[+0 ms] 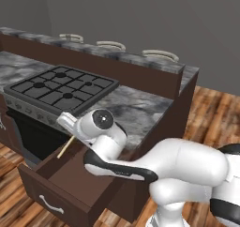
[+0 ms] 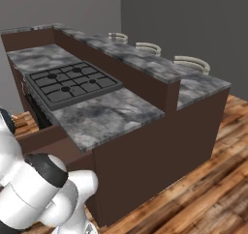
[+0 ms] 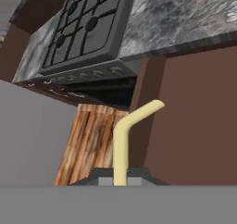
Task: Take a straw from the drawer in front and place it inside the glass cup on the dining counter.
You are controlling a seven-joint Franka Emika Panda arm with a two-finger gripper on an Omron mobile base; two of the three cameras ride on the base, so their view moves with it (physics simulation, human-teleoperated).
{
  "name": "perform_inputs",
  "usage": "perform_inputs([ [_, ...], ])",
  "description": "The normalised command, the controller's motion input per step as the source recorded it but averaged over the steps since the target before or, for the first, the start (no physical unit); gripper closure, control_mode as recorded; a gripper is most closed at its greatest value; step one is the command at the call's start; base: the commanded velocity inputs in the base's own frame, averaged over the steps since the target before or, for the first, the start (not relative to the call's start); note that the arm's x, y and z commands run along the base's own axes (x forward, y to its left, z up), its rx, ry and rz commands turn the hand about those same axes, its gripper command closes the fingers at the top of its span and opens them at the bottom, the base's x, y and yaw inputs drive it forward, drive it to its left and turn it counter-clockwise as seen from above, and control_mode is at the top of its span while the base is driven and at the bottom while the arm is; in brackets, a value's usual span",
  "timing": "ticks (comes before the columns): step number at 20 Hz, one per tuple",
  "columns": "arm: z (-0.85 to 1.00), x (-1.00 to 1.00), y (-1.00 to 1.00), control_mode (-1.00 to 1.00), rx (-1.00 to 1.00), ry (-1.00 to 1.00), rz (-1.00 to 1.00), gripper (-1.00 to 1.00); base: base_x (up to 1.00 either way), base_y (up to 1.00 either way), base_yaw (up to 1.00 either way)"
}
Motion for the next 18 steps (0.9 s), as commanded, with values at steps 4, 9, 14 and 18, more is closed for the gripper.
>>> perform_inputs([
  [4,1.00,0.10,0.00,-1.00,-0.29,-0.24,0.00,1.00,0.00,0.00,0.00],
  [9,1.00,0.07,-0.18,-1.00,-0.32,-0.21,0.01,1.00,0.00,0.00,0.00],
  [14,1.00,0.00,-0.56,-1.00,-0.32,-0.05,0.06,1.00,0.00,0.00,0.00],
  [18,0.60,0.00,-0.78,-1.00,-0.29,0.00,0.06,1.00,0.00,0.00,0.00],
])
